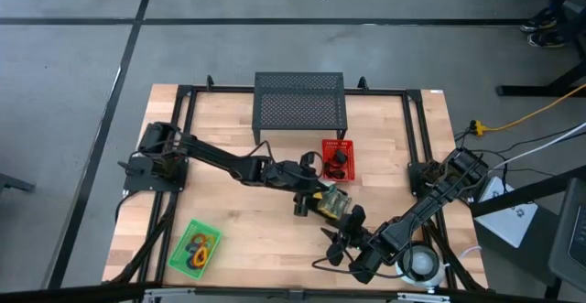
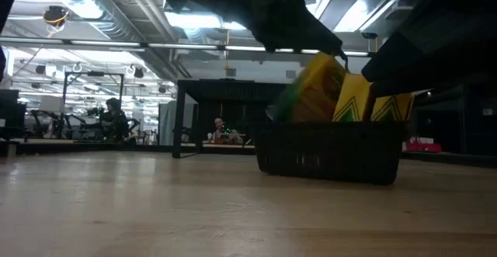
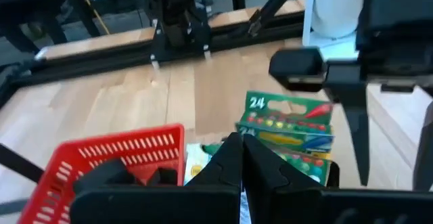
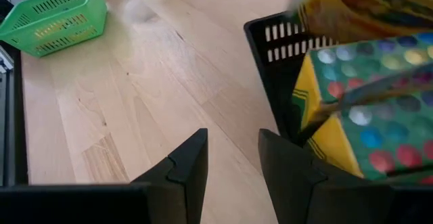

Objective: Pick & Place Office Desk Supplies
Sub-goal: Put the crayon box into the black bin

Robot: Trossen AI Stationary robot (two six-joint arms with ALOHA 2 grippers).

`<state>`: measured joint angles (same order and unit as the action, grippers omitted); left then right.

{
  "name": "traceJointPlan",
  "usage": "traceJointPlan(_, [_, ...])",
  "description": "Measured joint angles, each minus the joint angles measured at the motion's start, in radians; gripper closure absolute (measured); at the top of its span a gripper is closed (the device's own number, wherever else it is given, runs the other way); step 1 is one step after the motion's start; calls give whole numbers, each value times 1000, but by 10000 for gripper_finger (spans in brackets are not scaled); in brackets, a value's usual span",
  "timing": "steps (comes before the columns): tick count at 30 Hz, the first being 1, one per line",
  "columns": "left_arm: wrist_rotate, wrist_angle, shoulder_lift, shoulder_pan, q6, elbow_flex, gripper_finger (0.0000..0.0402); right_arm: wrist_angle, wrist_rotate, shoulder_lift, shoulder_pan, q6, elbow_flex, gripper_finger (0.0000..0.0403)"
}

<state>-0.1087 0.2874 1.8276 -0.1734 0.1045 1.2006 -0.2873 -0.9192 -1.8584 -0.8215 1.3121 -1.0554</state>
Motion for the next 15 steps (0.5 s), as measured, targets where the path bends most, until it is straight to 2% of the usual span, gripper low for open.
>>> traceJointPlan(15, [7, 49, 8, -8, -12, 1, 400, 4, 0, 0, 0, 0, 0, 271])
